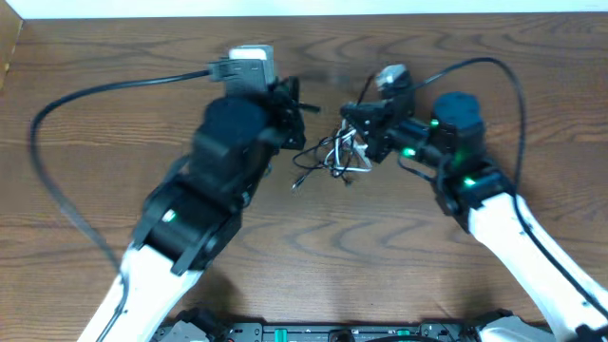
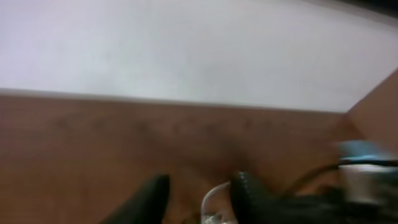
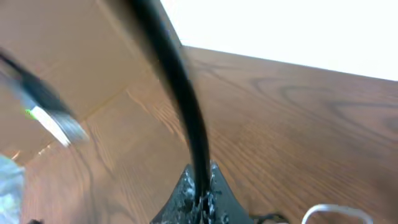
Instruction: Untangle cables
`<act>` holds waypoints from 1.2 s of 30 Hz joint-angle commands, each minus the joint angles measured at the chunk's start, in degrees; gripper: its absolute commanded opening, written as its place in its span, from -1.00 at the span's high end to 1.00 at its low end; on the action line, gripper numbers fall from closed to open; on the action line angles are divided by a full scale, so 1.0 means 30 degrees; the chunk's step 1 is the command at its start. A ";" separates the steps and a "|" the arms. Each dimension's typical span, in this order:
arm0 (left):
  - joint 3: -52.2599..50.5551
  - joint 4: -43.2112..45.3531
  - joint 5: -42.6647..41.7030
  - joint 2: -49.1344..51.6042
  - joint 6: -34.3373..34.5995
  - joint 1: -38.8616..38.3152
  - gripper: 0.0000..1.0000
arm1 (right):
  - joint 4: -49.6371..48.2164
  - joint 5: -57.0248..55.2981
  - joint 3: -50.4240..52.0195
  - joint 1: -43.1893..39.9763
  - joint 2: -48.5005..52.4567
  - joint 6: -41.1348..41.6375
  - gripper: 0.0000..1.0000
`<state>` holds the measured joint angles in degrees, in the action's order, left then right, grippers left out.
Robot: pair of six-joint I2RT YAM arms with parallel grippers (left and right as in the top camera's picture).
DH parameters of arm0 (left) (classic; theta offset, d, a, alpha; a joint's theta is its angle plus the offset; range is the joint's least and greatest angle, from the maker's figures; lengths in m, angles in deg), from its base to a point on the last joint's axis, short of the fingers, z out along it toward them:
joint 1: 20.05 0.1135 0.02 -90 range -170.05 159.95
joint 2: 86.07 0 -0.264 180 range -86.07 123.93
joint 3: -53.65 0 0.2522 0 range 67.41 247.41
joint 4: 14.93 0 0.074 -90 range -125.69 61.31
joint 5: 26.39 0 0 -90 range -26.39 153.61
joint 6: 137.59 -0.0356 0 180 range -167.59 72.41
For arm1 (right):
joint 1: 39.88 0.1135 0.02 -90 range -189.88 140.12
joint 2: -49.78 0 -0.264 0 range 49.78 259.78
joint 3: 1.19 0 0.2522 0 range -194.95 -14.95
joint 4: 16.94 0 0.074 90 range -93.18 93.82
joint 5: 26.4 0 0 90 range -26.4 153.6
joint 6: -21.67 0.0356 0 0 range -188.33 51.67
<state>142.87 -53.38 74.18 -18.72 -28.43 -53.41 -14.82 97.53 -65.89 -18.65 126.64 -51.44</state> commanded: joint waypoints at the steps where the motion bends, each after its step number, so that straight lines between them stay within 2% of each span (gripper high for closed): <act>1: 0.0102 -0.0714 -0.0087 0.1202 0.0000 0.0117 -0.13 | 0.0823 0.0401 -0.0131 -0.0780 -0.0444 0.2470 0.98; 4: 0.0102 -0.1239 -0.2980 0.2397 -0.0721 0.0124 -0.41 | 0.1800 0.0772 -0.0131 -0.1530 -0.0401 0.4014 0.98; 7: 0.0102 -0.1632 -0.7206 0.3570 -0.3016 0.0124 -0.59 | 0.2565 0.1304 -0.0131 -0.2164 -0.0386 0.5064 0.98; 10: 0.0102 -0.2543 -0.8160 0.4663 -0.3359 0.0124 -0.69 | 0.2761 0.1989 -0.0124 -0.2681 -0.0386 0.6171 0.97; 14: 0.0102 -0.3759 -1.0091 0.6018 -0.5282 0.0124 -0.83 | 0.3555 0.2361 -0.0124 -0.3191 -0.0386 0.6521 0.98; 17: 0.0102 -0.4204 -1.0083 0.6652 -0.5377 0.0248 -0.96 | 0.4874 0.2084 -0.0124 -0.3599 -0.0364 0.6339 0.98; 24: 0.0102 -0.4182 -0.8728 0.7002 -0.2863 0.1807 -0.96 | 0.9151 -0.0044 -0.0124 -0.3942 -0.0364 0.4787 0.97; 26: 0.0102 -0.4218 -0.8808 0.7002 -0.2696 0.2142 -0.79 | 1.0244 -0.1056 -0.0124 -0.3942 -0.0364 0.4539 0.97; 28: 0.0102 -0.4277 -0.8794 0.7002 -0.2688 0.2346 -0.76 | 1.1089 -0.2193 -0.0087 -0.3942 -0.0350 0.4335 0.98; 34: 0.0102 -0.4269 -0.8247 0.7002 -0.0612 0.3191 -0.79 | 1.2859 -0.2718 0.0051 -0.3920 -0.0066 0.4218 0.97; 36: 0.0102 -0.4269 -0.9311 0.7002 -0.0539 0.3271 -0.78 | 1.3544 -0.2820 0.0066 -0.3927 -0.0029 0.4211 0.97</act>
<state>142.85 -65.97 47.84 2.50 -32.98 -44.43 24.29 90.82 -65.87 -30.27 125.94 -37.63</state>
